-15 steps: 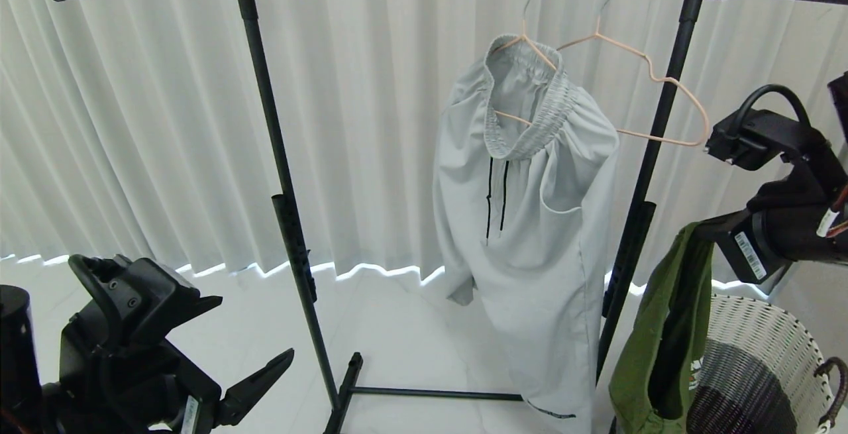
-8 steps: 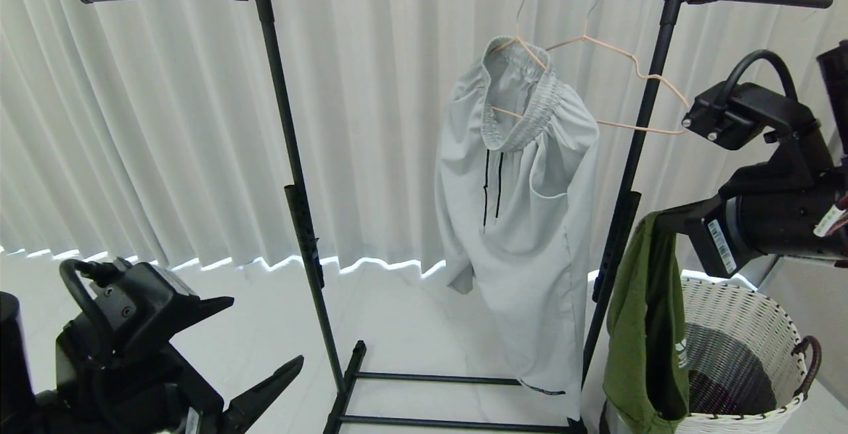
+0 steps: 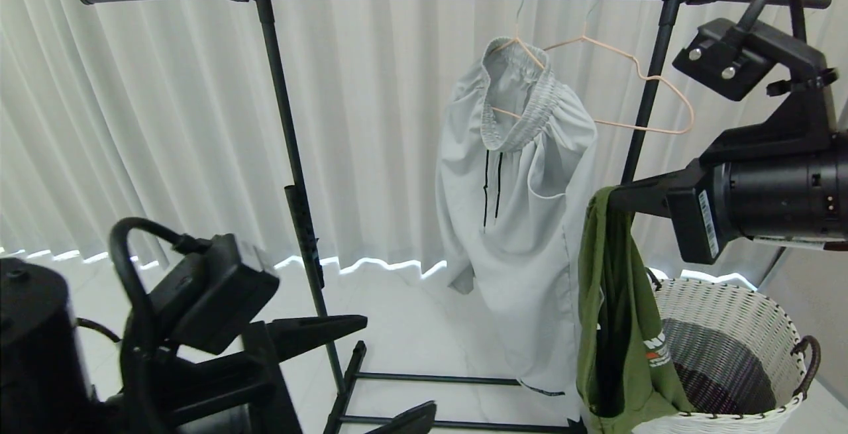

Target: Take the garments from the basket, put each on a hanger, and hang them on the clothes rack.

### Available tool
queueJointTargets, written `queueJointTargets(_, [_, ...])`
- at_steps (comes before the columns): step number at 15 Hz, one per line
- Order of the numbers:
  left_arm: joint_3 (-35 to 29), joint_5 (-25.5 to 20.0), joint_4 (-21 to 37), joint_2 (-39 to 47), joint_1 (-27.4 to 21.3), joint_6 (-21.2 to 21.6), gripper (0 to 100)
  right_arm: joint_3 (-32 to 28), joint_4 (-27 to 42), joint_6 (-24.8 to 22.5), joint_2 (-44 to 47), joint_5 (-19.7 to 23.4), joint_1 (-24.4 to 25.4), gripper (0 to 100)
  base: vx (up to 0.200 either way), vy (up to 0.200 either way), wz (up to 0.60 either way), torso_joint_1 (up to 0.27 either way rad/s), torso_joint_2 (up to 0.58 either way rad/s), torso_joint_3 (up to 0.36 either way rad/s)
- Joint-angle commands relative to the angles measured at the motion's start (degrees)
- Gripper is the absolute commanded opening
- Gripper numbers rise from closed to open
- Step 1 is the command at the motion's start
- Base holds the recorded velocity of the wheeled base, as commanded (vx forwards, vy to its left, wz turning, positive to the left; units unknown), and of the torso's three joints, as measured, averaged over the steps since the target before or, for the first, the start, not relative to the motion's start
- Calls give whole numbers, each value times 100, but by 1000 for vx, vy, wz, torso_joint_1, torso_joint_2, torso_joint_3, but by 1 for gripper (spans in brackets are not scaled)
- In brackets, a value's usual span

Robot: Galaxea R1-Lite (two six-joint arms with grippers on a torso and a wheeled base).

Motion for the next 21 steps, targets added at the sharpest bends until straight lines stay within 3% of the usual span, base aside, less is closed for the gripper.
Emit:
queueJointTargets(1, [-708,-4,-19,1081,-322,-500,100,19,-253,13,67,113,17,0,0,0,0,0,0,0])
queueJointTargets(4, [-1464,67,-45,2154,-489,-1309,100,27,-376,66,128,148,35,0,0,0,0,0,0,0])
queueJointTargets(7, [-1974,541,-476,3173,-489,-1722,100,27,-385,189,137,289,114,0,0,0,0,0,0,0])
queueJointTargets(14, [-2070,620,-537,3762,-481,-1950,100,27,-394,268,128,342,114,0,0,0,0,0,0,0])
queueJointTargets(18, [-2431,673,-669,4281,-463,-2170,100,19,-394,356,84,342,202,0,0,0,0,0,0,0])
queueJointTargets(21, [-2299,717,-669,4456,-498,-2187,100,19,-394,374,49,342,237,0,0,0,0,0,0,0])
